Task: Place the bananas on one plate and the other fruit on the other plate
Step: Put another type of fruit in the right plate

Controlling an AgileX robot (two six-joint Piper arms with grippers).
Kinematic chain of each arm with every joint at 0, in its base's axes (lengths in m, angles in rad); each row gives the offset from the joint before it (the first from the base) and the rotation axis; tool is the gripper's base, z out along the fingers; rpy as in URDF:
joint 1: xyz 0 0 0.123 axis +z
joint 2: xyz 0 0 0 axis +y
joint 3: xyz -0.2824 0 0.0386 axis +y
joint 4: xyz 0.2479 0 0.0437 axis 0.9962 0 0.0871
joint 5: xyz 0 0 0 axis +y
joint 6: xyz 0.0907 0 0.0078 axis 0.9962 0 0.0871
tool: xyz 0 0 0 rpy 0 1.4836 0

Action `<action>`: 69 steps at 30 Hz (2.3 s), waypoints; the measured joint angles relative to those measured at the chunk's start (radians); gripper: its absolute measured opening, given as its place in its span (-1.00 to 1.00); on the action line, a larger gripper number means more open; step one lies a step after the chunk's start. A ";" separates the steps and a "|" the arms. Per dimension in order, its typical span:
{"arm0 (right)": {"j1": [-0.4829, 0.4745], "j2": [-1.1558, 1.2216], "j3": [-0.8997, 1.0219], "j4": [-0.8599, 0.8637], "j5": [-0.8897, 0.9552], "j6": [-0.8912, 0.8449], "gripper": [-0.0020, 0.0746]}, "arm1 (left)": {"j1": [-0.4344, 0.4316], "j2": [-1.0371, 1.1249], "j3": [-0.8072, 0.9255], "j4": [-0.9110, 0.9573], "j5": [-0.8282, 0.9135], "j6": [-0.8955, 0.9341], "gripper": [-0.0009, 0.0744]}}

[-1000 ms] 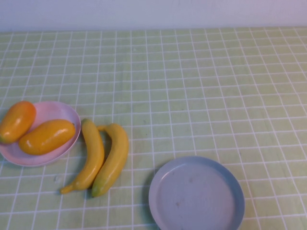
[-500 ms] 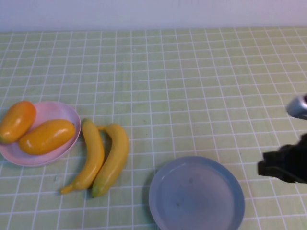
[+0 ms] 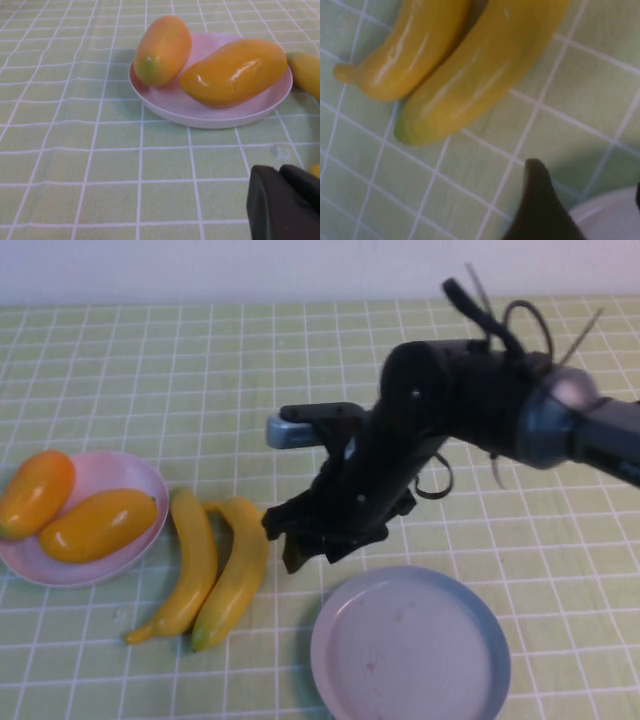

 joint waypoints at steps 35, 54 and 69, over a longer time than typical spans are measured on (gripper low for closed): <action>0.084 0.394 -0.453 -0.160 -0.067 0.139 -0.10 | 0.000 0.000 0.000 0.000 0.000 -0.002 -0.97; -0.016 -0.202 0.174 -0.284 -0.120 0.113 -0.10 | 0.000 0.000 0.000 0.000 0.000 -0.002 -0.97; -0.076 -0.298 0.540 -0.258 -0.275 0.124 -0.10 | 0.000 0.000 0.000 0.000 0.000 -0.002 -0.97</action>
